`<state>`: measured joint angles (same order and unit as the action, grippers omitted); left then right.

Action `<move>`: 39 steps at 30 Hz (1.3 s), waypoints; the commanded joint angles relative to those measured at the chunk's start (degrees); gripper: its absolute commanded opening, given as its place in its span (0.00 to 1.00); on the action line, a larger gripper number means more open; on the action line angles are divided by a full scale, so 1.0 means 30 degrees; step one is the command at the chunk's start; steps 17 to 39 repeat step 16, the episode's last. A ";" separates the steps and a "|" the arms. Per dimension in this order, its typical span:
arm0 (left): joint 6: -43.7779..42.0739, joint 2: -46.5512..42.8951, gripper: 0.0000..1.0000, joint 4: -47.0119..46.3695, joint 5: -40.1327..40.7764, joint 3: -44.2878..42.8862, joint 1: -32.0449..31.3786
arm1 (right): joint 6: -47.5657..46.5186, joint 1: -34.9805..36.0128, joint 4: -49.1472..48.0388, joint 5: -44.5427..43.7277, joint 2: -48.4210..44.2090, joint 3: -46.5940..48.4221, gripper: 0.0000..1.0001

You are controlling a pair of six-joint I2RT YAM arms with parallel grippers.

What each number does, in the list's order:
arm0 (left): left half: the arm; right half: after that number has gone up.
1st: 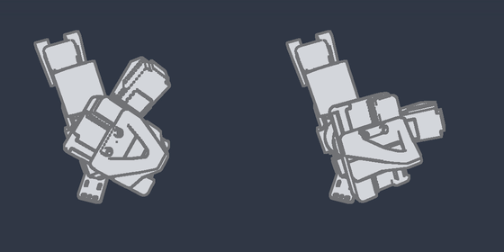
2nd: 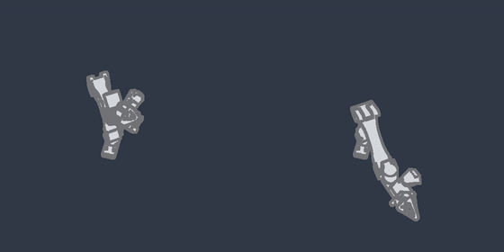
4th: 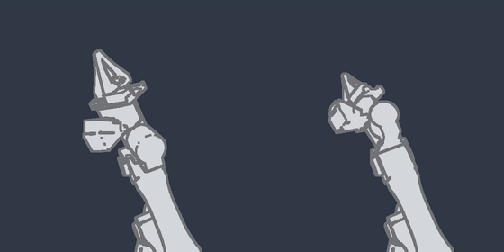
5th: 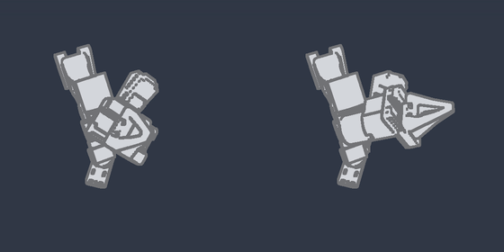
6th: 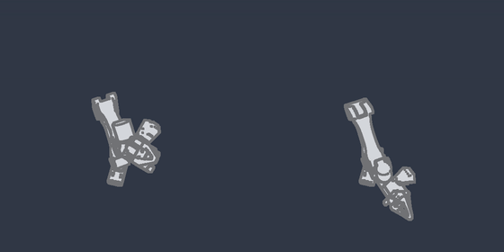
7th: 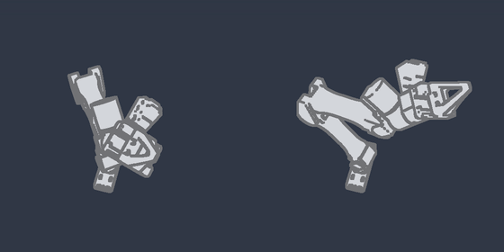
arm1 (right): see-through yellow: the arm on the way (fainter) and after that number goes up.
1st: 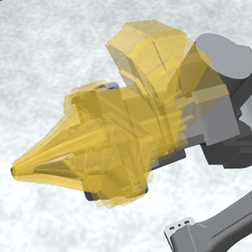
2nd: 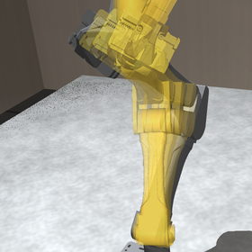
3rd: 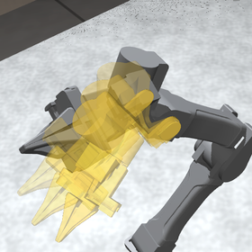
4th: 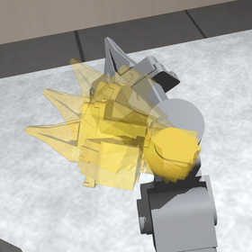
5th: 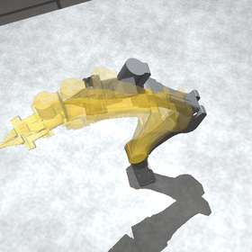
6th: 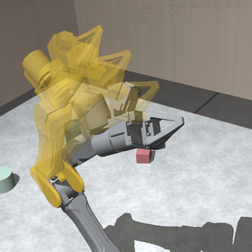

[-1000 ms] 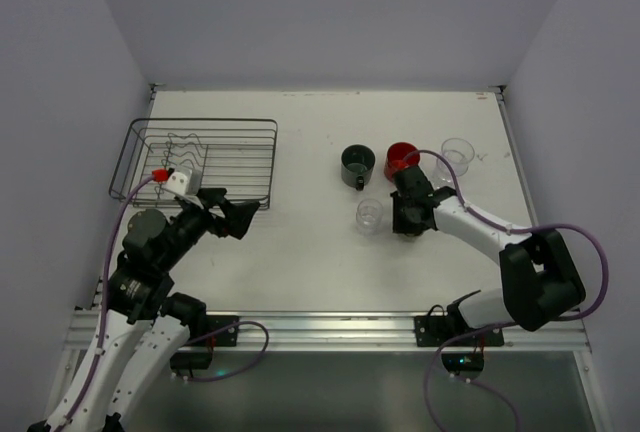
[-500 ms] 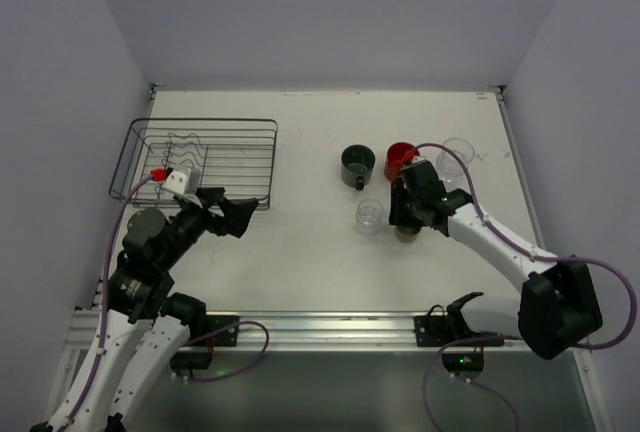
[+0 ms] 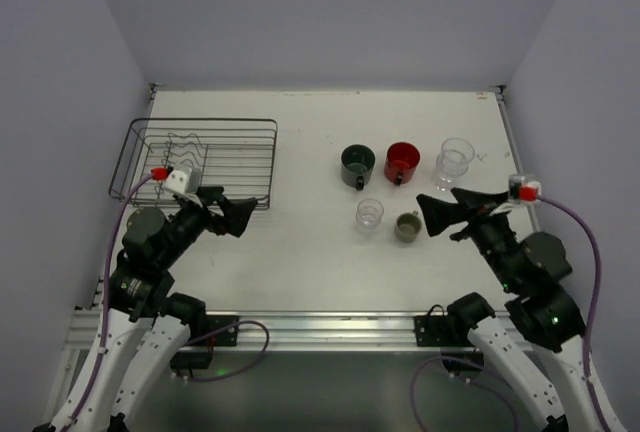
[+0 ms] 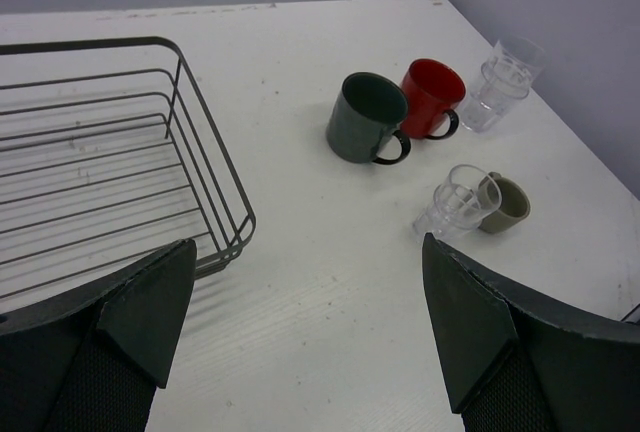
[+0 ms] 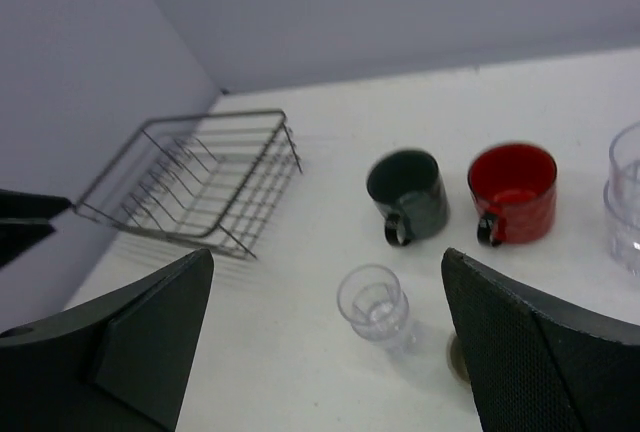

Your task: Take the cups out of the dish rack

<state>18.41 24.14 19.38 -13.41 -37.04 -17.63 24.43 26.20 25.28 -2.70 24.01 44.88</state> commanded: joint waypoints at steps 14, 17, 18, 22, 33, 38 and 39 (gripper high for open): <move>0.0101 -0.1398 1.00 0.0395 0.1948 -0.3358 0.0163 | 0.0206 -0.0060 -0.2449 -0.0423 -0.7770 -0.2597 0.99; 0.0277 -0.1163 1.00 0.0719 0.2183 -0.3270 0.0163 | 0.0295 -0.0089 -0.2537 -0.0098 -0.7391 -0.2627 0.99; 0.0277 -0.1163 1.00 0.0719 0.2183 -0.3270 0.0163 | 0.0295 -0.0089 -0.2537 -0.0098 -0.7391 -0.2627 0.99; 0.0277 -0.1163 1.00 0.0719 0.2183 -0.3270 0.0163 | 0.0295 -0.0089 -0.2537 -0.0098 -0.7391 -0.2627 0.99; 0.0277 -0.1163 1.00 0.0719 0.2183 -0.3270 0.0163 | 0.0295 -0.0089 -0.2537 -0.0098 -0.7391 -0.2627 0.99; 0.0277 -0.1163 1.00 0.0719 0.2183 -0.3270 0.0163 | 0.0295 -0.0089 -0.2537 -0.0098 -0.7391 -0.2627 0.99; 0.0277 -0.1163 1.00 0.0719 0.2183 -0.3270 0.0163 | 0.0295 -0.0089 -0.2537 -0.0098 -0.7391 -0.2627 0.99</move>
